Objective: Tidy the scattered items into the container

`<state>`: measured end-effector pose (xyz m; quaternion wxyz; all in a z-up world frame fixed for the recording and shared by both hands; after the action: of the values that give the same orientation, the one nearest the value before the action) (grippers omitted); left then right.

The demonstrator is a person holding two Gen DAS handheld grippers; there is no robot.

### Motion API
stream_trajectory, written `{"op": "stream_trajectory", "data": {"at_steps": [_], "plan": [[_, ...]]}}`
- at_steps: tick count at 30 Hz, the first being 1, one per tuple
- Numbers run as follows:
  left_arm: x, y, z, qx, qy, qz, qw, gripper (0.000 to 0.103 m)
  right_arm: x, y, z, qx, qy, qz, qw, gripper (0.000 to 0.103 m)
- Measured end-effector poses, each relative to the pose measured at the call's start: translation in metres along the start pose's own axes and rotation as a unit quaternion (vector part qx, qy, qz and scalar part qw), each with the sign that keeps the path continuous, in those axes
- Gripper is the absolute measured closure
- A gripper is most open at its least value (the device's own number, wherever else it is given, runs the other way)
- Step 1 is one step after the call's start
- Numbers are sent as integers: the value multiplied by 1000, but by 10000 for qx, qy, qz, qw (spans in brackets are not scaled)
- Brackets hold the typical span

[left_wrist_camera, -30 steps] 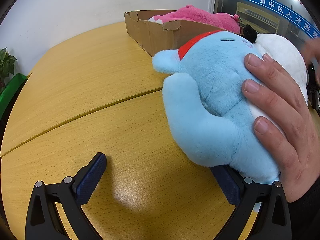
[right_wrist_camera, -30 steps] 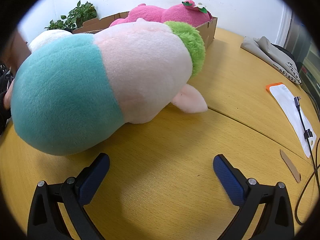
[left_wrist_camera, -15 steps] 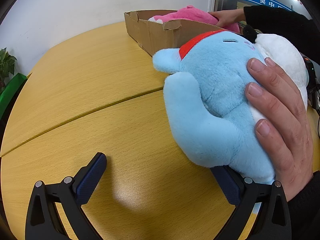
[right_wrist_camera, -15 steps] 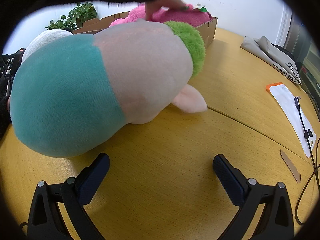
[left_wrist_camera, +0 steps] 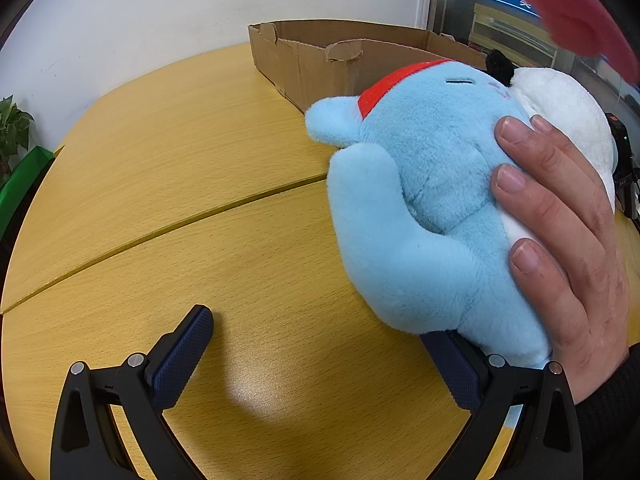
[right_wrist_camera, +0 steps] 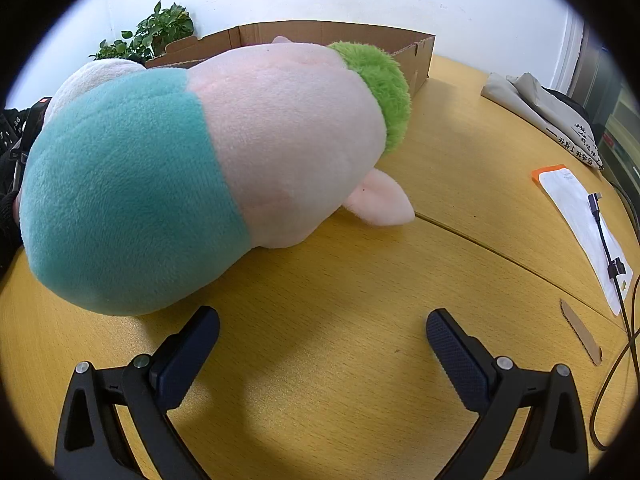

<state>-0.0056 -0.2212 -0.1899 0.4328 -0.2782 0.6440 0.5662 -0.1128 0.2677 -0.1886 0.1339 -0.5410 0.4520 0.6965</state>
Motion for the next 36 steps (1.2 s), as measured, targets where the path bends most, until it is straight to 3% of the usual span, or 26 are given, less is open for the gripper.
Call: {"op": "stream_trajectory", "data": {"at_steps": [36], "plan": [[-2,-2,-1,-53,30,2,10000,0,3,4,0,198,-104,-2,9997,0]]}}
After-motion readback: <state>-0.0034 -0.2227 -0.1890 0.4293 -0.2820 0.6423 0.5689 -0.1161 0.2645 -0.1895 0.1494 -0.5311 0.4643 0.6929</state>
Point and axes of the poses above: each gripper's, at about its wrist camera, not at the fingertips, and x roughly the way its jaws point, z to its right, y to its top, the point moved 5 cm from there along x, roughly the way its jaws point, and after that the axes turned 7 degrees about -z, right-handed, at the moved point
